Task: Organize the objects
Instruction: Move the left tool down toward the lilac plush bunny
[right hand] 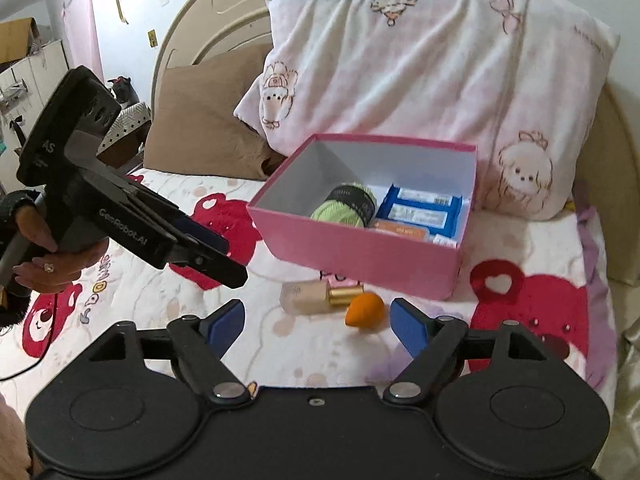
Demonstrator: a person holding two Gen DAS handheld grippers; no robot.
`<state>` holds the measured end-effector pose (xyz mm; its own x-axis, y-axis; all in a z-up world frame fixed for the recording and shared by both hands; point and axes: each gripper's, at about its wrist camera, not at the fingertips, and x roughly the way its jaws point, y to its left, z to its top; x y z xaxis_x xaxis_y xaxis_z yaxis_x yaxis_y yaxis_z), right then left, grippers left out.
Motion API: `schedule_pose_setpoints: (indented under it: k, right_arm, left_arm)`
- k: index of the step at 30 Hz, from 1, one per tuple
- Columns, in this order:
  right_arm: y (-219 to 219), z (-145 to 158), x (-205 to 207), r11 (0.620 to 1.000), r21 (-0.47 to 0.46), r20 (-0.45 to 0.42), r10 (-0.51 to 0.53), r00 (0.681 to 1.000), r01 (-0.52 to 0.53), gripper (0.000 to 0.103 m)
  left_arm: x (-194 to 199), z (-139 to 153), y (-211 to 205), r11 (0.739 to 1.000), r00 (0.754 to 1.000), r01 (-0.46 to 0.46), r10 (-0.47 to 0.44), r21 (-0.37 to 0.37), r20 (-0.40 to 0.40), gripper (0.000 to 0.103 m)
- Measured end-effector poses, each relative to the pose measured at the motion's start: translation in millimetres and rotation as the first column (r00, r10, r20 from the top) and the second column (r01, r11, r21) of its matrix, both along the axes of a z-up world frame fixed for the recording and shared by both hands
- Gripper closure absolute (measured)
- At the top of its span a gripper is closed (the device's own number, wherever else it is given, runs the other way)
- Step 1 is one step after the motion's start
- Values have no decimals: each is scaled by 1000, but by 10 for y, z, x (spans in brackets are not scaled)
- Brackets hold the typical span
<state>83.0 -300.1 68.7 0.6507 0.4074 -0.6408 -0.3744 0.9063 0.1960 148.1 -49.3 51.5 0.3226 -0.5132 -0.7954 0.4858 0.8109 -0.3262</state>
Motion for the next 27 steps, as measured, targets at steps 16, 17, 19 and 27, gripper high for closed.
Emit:
schedule_pose_setpoints:
  k: [16, 17, 19, 27]
  right_arm:
    - [-219, -1067, 237, 981, -105, -49, -170, 984, 164, 12]
    - [-218, -1175, 254, 979, -123, -52, -167, 985, 159, 12]
    - [-228, -1197, 249, 979, -127, -48, -168, 985, 160, 12]
    - [-351, -1340, 360, 969, -94, -67, -237, 969, 230, 13]
  left_arm:
    - [16, -699, -633, 1000, 1000, -4, 4, -26, 2, 9]
    - [33, -739, -679, 1000, 1000, 4, -4, -17, 7, 9]
    - [67, -788, -741, 1000, 999, 3, -3, -1, 33, 9]
    - [200, -1019, -961, 996, 1000, -7, 8, -88, 16, 10]
